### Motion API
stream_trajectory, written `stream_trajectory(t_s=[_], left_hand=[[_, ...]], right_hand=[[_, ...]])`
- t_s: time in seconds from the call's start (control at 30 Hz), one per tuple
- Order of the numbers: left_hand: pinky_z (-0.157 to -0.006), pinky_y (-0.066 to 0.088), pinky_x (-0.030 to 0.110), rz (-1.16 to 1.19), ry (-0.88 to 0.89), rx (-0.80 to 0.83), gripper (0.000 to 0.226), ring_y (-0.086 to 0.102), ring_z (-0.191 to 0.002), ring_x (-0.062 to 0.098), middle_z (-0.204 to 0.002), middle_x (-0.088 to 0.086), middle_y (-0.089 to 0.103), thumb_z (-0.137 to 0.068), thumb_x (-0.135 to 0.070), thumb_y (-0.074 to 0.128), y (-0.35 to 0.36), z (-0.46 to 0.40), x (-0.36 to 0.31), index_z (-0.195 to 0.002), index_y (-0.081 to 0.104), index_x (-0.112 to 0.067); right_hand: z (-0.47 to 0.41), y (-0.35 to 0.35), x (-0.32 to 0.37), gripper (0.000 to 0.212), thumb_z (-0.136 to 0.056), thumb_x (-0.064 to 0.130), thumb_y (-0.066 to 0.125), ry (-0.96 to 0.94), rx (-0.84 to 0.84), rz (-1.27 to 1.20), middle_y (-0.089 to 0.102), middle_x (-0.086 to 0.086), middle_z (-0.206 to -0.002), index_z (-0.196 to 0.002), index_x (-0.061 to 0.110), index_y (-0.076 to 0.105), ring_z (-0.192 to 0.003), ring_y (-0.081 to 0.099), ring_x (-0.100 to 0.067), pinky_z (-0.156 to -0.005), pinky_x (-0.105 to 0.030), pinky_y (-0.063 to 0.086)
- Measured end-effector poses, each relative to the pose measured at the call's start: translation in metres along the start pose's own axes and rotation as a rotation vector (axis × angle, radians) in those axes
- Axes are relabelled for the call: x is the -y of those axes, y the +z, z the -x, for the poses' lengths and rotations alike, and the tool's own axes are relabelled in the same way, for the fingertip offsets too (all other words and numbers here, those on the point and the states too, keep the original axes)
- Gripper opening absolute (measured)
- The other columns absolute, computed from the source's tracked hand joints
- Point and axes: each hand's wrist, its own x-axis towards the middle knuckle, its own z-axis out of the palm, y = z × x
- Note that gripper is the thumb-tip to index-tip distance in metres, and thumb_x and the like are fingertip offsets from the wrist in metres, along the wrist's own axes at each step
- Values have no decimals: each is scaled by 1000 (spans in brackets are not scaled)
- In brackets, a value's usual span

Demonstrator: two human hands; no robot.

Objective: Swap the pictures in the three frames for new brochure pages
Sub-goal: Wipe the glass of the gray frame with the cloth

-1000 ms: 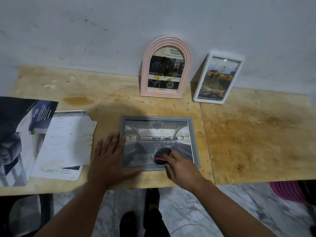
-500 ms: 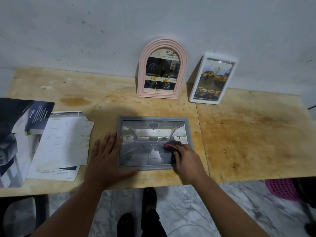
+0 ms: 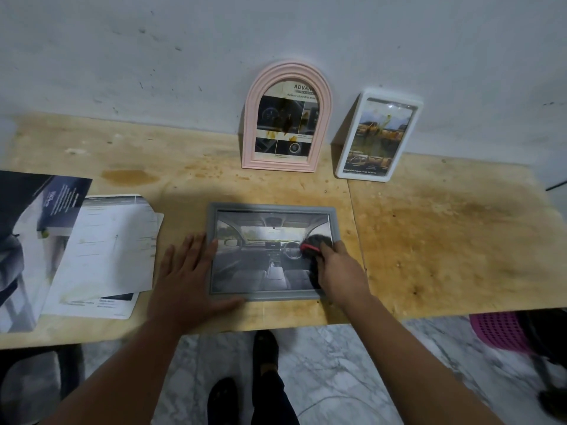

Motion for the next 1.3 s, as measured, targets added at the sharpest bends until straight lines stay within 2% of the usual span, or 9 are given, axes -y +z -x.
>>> stream_trajectory(t_s=[0.1, 0.2, 0.33, 0.53, 0.83, 0.93, 1.07, 1.17, 1.3], left_hand=[[-128, 9, 56, -12, 10, 10, 132, 3, -161, 26, -173, 9, 12, -64, -106, 38, 0, 0, 1, -164, 23, -22], [-128, 10, 57, -4, 7, 11, 130, 4, -161, 26, -173, 9, 13, -64, -105, 40, 0, -1, 2, -163, 25, -23], [-128, 9, 56, 8, 0, 5, 130, 6, -160, 26, -173, 8, 14, -65, -104, 40, 0, 0, 2, -163, 26, -21], [-128, 9, 56, -1, 6, 5, 131, 3, -161, 25, -173, 8, 11, -66, -105, 36, 0, 0, 2, -164, 22, -20], [-127, 12, 58, -9, 28, 4, 129, 9, -160, 29, -172, 11, 15, -67, -105, 32, 4, -1, 5, -163, 25, -18], [-128, 9, 56, -1, 23, 4, 130, 5, -161, 27, -173, 10, 12, -67, -105, 34, 4, 0, 5, -164, 22, -20], [-129, 4, 54, -4, 6, 17, 132, 0, -161, 25, -173, 8, 8, -65, -106, 35, 2, -1, 5, -165, 19, -21], [-129, 4, 54, -14, 8, 15, 133, -1, -161, 26, -173, 9, 6, -65, -107, 32, 1, -1, 4, -165, 17, -21], [-128, 8, 56, -26, 14, 22, 132, -1, -161, 27, -174, 9, 5, -67, -106, 32, 2, -2, 4, -165, 16, -20]], right_hand=[[40, 4, -5, 38, -101, 27, 50, -24, 66, 3, 51, -9, -126, -138, 18, 54, -80, 66, -34, -62, -31, 40], [46, 1, -11, 41, -100, 25, 52, -58, 105, -113, 55, -7, -120, -141, 21, 57, -87, 66, -31, -69, -30, 46], [9, -11, -19, 40, -105, 25, 48, -4, -63, -232, 53, -4, -103, -144, 24, 56, -76, 57, -24, -67, -31, 44], [-13, 14, 34, 43, -106, 30, 40, 42, -53, -188, 53, -12, -131, -146, 24, 51, -92, 67, -36, -82, -44, 56], [35, 27, 90, 41, -101, 33, 45, -441, 178, -183, 56, -4, -123, -141, 32, 53, -100, 65, -32, -82, -42, 55], [14, 0, 66, 43, -103, 33, 44, -314, 53, -278, 55, 2, -115, -145, 46, 48, -91, 63, -22, -77, -33, 53], [4, -2, 23, 39, -104, 34, 41, 53, -24, -35, 55, -5, -120, -142, 31, 52, -86, 66, -30, -70, -38, 54], [33, 26, 50, 39, -103, 34, 41, -16, -22, -29, 56, -7, -127, -137, 23, 55, -94, 67, -32, -74, -42, 56], [40, 42, 106, 39, -102, 35, 41, -91, -57, -181, 56, -1, -132, -139, 29, 55, -103, 66, -30, -82, -41, 53]])
